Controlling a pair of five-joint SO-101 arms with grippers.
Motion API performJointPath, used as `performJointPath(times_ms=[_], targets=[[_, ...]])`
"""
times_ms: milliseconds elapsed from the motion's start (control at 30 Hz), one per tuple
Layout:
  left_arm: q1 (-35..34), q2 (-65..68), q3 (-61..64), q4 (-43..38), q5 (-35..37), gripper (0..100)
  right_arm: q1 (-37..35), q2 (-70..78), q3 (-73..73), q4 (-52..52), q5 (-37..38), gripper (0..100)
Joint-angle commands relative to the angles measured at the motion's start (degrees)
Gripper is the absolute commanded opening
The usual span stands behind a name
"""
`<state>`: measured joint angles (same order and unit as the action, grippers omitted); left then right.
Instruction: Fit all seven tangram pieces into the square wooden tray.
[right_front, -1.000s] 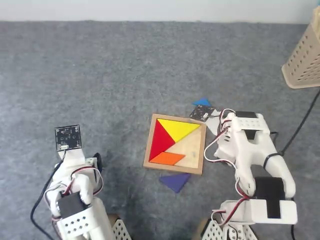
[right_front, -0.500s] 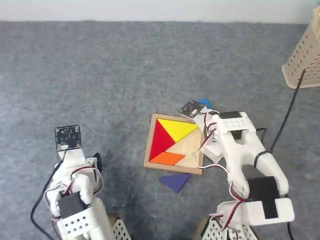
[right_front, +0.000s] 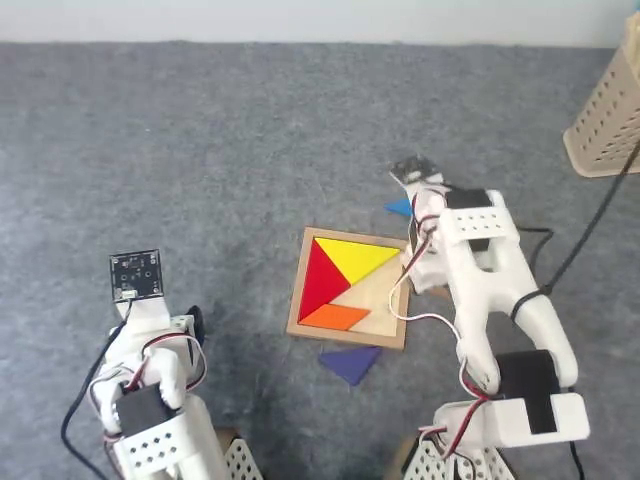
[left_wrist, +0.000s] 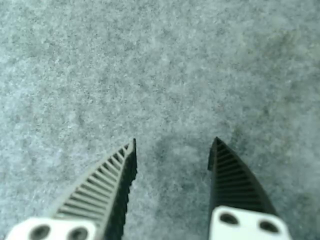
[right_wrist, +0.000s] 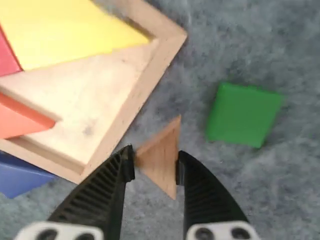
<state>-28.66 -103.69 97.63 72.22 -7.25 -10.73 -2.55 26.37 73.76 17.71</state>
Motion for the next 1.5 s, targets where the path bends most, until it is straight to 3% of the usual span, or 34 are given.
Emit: performJointPath(times_ms=[0,200,400,767,900,1000,1233,1467], targets=[[0.0,-0.7,-1.1,0.2,0.5,23,-3.6,-2.7,-7.5,3.2,0.2,1.7],[0.0,-0.7,-1.1,0.2,0.5,23,-15.1,-2.1,-10.5,4.7,0.4,2.0],[0.0,-0.7,-1.1,0.2,0.5,23,-19.0,-2.1,-10.5,-0.5,-21.3,2.0],[0.0,-0.7,-1.1,0.2,0.5,23,-23.3,7.0,-10.6,-15.9,-38.0,2.2],[0.0,-0.7,-1.1,0.2,0.5,23,-24.3,10.3,-11.8,-16.5,-44.3,2.2],[0.0,-0.7,-1.1,0.2,0.5,23,-25.6,10.3,-12.8,-14.3,-45.5,4.7],[0.0,-0.7,-1.1,0.2,0.5,23,-30.0,10.8,-12.8,-12.8,-45.2,23.5],[0.0,-0.7,-1.1,0.2,0.5,23,-27.1,7.6,-13.5,-10.5,-44.3,25.2]])
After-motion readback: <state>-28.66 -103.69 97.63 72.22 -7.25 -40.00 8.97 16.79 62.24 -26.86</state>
